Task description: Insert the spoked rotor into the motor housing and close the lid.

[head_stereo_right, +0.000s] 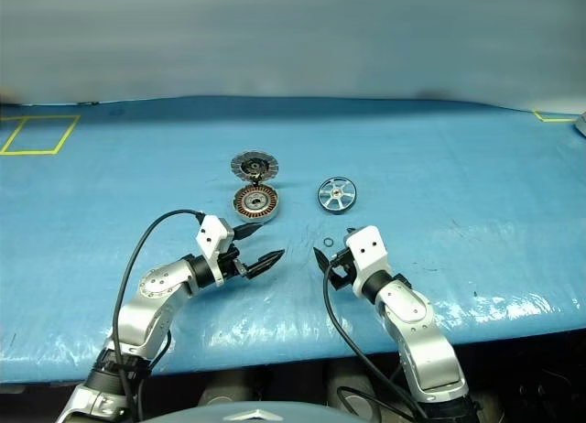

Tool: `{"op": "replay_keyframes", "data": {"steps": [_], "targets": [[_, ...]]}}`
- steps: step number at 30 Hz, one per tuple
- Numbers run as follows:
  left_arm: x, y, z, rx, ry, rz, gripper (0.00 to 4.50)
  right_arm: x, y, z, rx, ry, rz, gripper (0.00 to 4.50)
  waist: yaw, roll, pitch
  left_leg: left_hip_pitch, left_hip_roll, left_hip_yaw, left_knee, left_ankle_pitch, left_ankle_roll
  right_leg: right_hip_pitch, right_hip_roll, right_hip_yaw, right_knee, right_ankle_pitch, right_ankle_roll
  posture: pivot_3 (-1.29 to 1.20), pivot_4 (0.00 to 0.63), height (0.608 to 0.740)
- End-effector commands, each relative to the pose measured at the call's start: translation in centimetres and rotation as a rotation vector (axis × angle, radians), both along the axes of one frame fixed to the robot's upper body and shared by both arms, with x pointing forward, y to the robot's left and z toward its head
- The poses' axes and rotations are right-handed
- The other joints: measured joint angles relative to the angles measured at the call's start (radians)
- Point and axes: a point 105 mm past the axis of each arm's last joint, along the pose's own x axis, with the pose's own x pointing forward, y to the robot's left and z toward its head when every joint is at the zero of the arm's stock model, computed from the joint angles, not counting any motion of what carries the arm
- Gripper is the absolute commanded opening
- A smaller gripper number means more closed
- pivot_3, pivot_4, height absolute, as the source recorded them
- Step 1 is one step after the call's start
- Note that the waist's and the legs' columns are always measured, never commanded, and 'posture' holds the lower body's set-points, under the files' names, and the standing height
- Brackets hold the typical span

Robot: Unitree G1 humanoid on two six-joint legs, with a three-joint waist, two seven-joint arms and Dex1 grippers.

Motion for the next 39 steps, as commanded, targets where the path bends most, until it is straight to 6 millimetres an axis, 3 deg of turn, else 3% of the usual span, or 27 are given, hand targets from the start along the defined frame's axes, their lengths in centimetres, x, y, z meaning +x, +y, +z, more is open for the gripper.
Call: {"op": "replay_keyframes", "data": {"steps": [1,39], "targets": [[0.3,-0.1,1.8,-0.013,-0.069,-0.009,4.5,0.2,-0.2,1.3,-0.007,-0.066,-0.004,4.46,0.0,0.0,0.0,0.0,0.0,0.0,0.0,0.0,0.0,0.0,0.0,0.0,0.0,0.0,0.0,0.0,0.15,0.74],[1.1,1.0,2.0,0.086,-0.111,-0.021,4.5,0.0,0.1,0.9,-0.021,-0.065,-0.008,4.46,0.0,0.0,0.0,0.0,0.0,0.0,0.0,0.0,0.0,0.0,0.0,0.0,0.0,0.0,0.0,0.0,0.15,0.74]]}}
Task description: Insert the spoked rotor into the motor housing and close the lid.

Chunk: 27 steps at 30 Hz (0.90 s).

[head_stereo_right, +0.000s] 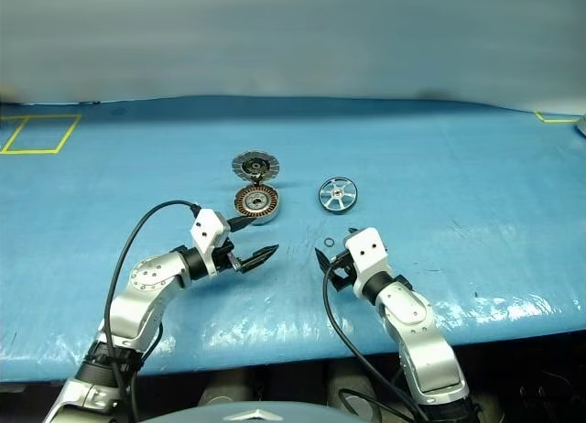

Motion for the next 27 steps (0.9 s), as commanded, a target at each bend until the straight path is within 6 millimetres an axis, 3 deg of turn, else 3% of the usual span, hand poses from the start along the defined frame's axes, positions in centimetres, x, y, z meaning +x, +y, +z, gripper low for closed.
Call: {"op": "replay_keyframes", "data": {"steps": [1,14,27], "targets": [[0.4,0.1,1.0,0.001,-0.043,-0.01,4.5,0.1,0.2,1.1,0.008,-0.055,0.003,4.46,0.0,0.0,0.0,0.0,0.0,0.0,0.0,0.0,0.0,0.0,0.0,0.0,0.0,0.0,0.0,0.0,0.15,0.74],[1.7,0.8,2.5,0.111,-0.071,-0.09,4.5,0.1,0.8,0.8,0.029,-0.061,-0.01,4.46,0.0,0.0,0.0,0.0,0.0,0.0,0.0,0.0,0.0,0.0,0.0,0.0,0.0,0.0,0.0,0.0,0.15,0.74],[6.0,1.5,5.0,0.657,-0.057,-0.365,4.5,0.2,1.2,0.0,0.062,-0.045,-0.038,4.46,0.0,0.0,0.0,-0.001,0.0,0.0,0.0,0.0,0.0,-0.001,0.001,0.0,0.0,-0.001,0.001,0.0,0.15,0.74]]}}
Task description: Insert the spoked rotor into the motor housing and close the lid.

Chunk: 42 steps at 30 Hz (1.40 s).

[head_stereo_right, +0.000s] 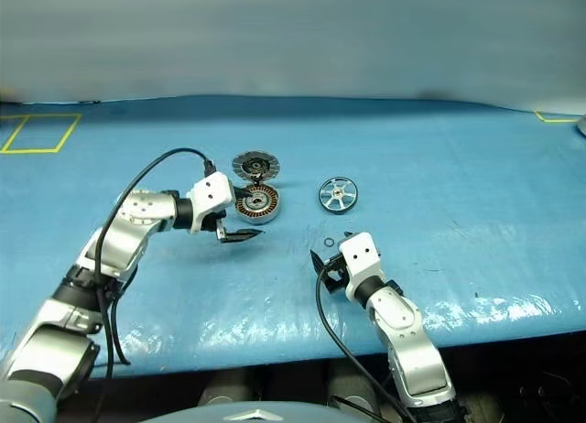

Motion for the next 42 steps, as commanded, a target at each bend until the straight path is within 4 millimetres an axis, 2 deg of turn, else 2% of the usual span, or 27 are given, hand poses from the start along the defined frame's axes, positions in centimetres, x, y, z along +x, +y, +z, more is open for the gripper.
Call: {"op": "replay_keyframes", "data": {"steps": [1,5,10,19,28,42], "targets": [[0.6,-0.2,0.5,0.122,0.011,-0.081,4.5,0.2,0.2,0.8,0.017,-0.043,-0.006,4.46,-0.002,0.0,0.0,0.0,0.0,0.0,0.0,0.0,0.0,0.0,0.0,0.0,0.0,0.0,0.0,0.0,0.15,0.74],[2.5,-0.6,1.5,0.222,0.014,-0.094,4.5,-0.1,0.4,0.5,0.025,-0.034,-0.007,4.46,-0.002,0.0,0.0,-0.001,0.0,0.0,-0.001,0.0,0.0,-0.002,0.0,0.0,0.0,0.001,0.0,0.0,0.15,0.74],[3.4,0.1,0.9,0.384,0.051,-0.132,4.5,-0.3,0.3,0.3,0.032,-0.03,-0.028,4.46,-0.003,0.0,0.0,-0.002,0.0,-0.001,-0.001,0.0,0.0,-0.002,0.001,0.0,0.0,0.0,0.0,0.0,0.15,0.74],[3.3,-0.5,-1.2,0.464,0.105,-0.213,4.5,-0.8,-0.1,0.0,0.026,-0.025,-0.066,4.46,-0.002,0.0,0.0,-0.002,0.0,-0.001,-0.001,0.0,0.0,-0.002,0.0,0.0,0.0,0.0,0.0,0.0,0.15,0.74],[3.7,0.4,-2.1,0.505,0.113,-0.198,4.5,-1.2,-0.2,-0.2,0.026,-0.016,-0.082,4.46,-0.004,0.0,0.0,-0.002,0.0,-0.001,0.0,0.0,0.0,-0.002,0.001,0.0,0.001,0.0,0.0,0.0,0.15,0.74],[4.1,0.8,-1.7,0.516,0.091,-0.192,4.5,-3.0,2.9,2.0,-0.002,-0.097,0.215,4.46,-0.008,-0.001,0.001,-0.001,0.001,-0.002,0.012,0.0,0.001,-0.002,0.002,0.0,0.015,-0.006,-0.002,0.0,0.15,0.74]]}}
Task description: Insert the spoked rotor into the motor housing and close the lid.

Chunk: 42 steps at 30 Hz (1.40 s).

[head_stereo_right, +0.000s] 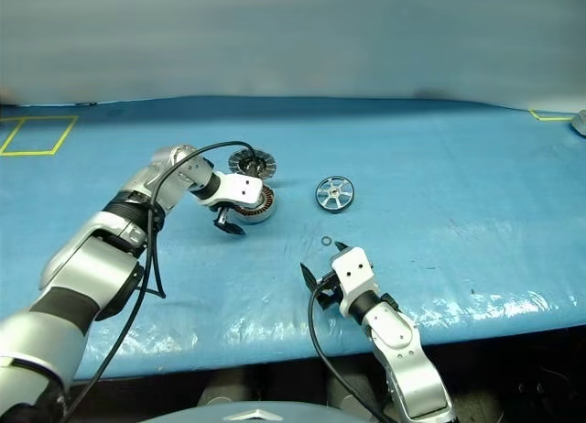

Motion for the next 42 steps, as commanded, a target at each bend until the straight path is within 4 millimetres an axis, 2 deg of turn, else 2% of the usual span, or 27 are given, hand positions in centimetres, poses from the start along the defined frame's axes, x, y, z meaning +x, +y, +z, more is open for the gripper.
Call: {"op": "replay_keyframes", "data": {"steps": [1,8,13,22,32,42], "targets": [[0.6,0.5,1.4,-0.007,-0.036,0.014,4.5,-0.4,1.1,2.1,0.006,-0.073,0.092,4.46,-0.001,0.0,0.0,0.0,0.0,0.0,0.001,0.0,0.0,0.0,0.0,0.0,0.0,0.0,0.0,0.0,0.15,0.74],[0.7,0.4,1.6,-0.017,-0.037,0.027,4.5,-0.3,0.7,1.4,-0.022,-0.053,0.092,4.46,0.0,0.0,0.0,0.0,0.0,0.0,0.003,0.0,0.0,0.001,0.0,0.001,0.0,0.0,0.0,0.0,0.15,0.74],[1.1,0.3,3.1,-0.058,-0.044,0.04,4.5,-0.2,0.6,1.1,-0.022,-0.041,0.065,4.46,0.0,-0.001,0.0,-0.001,0.0,0.0,0.002,0.0,0.0,0.001,0.0,0.001,0.001,0.0,0.0,0.0,0.15,0.74],[0.5,0.0,3.8,-0.088,-0.081,-0.089,4.5,-0.1,0.5,0.5,-0.036,-0.023,0.045,4.46,0.007,-0.002,0.001,-0.001,0.0,0.0,0.003,0.0,0.0,0.001,0.0,0.001,0.0,0.001,-0.001,0.0,0.15,0.74],[0.4,0.6,2.5,-0.047,-0.069,-0.093,4.5,0.1,0.4,0.4,-0.043,-0.03,0.016,4.46,0.006,-0.002,0.001,-0.001,0.0,0.0,0.003,0.0,0.0,0.001,0.0,0.001,0.0,0.001,-0.001,0.0,0.15,0.74],[0.5,-0.6,1.2,-0.102,-0.054,-0.049,4.5,-0.1,0.3,0.5,-0.046,-0.025,0.01,4.46,0.006,-0.003,0.002,-0.001,-0.001,0.0,0.003,0.0,0.0,0.001,0.0,0.001,0.0,0.002,0.0,0.0,0.15,0.74]]}}
